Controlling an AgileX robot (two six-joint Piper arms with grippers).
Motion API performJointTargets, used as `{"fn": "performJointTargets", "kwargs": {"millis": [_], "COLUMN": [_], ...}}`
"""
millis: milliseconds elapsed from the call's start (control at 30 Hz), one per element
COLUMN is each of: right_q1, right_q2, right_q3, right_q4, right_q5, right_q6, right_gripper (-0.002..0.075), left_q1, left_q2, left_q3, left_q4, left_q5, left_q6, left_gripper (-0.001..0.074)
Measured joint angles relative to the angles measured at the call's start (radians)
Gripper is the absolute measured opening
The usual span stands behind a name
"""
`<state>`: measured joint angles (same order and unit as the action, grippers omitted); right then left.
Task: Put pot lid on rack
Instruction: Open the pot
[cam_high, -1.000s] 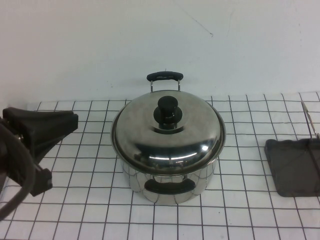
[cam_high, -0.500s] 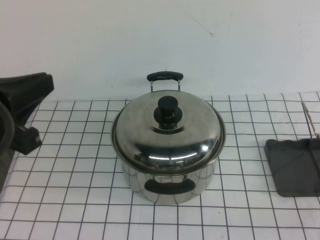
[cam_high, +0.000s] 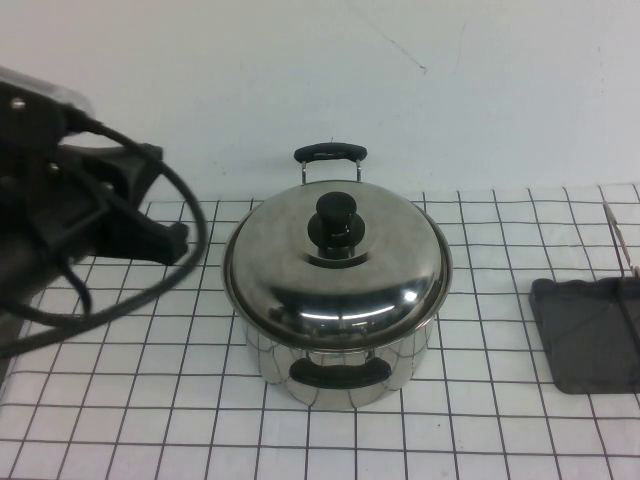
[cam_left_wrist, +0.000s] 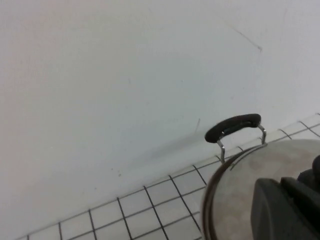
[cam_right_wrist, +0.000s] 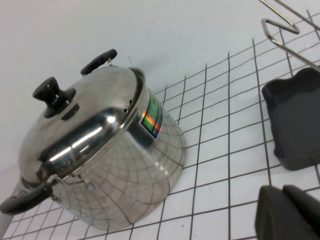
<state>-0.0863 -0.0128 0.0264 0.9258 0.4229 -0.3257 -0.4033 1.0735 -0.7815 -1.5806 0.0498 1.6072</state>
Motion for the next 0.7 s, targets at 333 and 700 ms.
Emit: {"fn": "performJointTargets", "kwargs": {"millis": [333, 700], "right_q1": [0.0, 0.0], "right_q2": [0.0, 0.0], "right_q3": [0.0, 0.0], "right_q4": [0.0, 0.0], "right_q5": [0.0, 0.0], "right_q6": [-0.013, -0.083], "right_gripper": [-0.0003, -0.0003], "left_q1": [-0.265, -0.268], "left_q2": [0.129, 0.269], "left_q3": [-0.025, -0.059], "left_q4": [-0.143, -0.154], "left_q5": [-0.155, 0.017], "left_q6": [0.011, 0.042], "left_gripper": [-0.0002, 0.0126]}}
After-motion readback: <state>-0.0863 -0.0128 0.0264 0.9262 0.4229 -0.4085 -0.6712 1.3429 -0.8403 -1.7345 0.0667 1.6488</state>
